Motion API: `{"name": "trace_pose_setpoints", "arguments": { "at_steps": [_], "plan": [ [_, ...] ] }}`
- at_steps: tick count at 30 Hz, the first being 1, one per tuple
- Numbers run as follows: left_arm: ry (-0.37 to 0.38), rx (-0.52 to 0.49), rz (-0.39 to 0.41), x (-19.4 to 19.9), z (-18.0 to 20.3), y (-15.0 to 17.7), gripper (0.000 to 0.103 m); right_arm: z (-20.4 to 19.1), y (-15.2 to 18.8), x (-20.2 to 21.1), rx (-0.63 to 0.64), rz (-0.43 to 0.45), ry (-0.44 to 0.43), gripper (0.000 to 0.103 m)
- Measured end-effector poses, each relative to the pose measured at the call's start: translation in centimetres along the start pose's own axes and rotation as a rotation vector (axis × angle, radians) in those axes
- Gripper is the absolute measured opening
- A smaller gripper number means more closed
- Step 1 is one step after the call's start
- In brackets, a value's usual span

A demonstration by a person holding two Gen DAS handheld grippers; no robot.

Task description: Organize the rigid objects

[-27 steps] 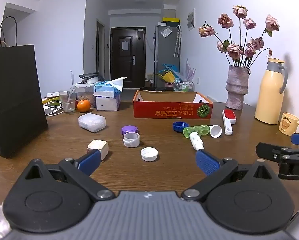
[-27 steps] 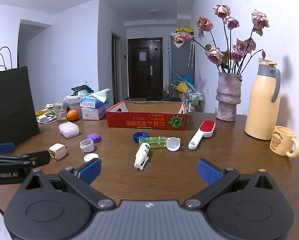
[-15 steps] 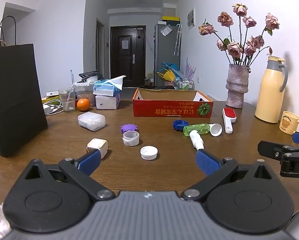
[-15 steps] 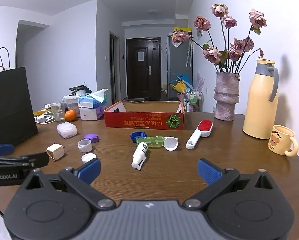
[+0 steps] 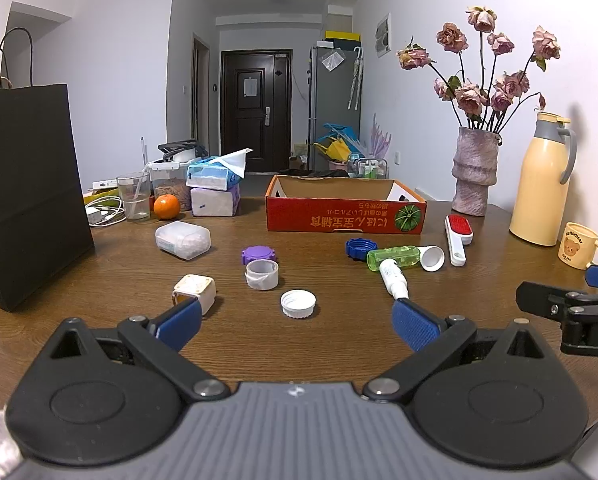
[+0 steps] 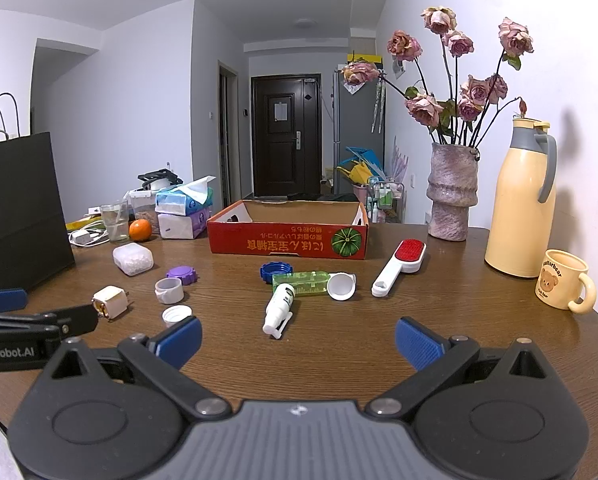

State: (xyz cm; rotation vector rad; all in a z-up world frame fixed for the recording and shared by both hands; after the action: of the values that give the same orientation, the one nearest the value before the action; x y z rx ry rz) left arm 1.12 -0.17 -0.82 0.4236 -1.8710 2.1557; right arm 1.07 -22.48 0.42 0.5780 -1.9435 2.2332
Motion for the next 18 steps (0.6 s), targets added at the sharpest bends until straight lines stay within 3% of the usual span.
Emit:
{"name": "trace_pose_setpoints", "arguments": {
  "at_steps": [18],
  "plan": [
    [0.002, 0.004, 0.001, 0.02, 0.02, -0.05, 0.103, -0.03, -0.06, 0.20, -0.001, 0.005, 0.001, 0.103]
  ]
}}
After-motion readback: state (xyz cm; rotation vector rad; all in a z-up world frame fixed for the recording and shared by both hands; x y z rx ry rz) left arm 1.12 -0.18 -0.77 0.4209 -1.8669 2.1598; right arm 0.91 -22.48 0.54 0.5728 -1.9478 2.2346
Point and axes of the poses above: each gripper's, at about its wrist camera, not at the fingertips, and x roughly against the way its jaws point, z to its right, y to its underside, the point moved 1 cm from there along -x, roughly the way its jaws point, and after that the axes turned 8 degrees about x, right-handed, at the moved point
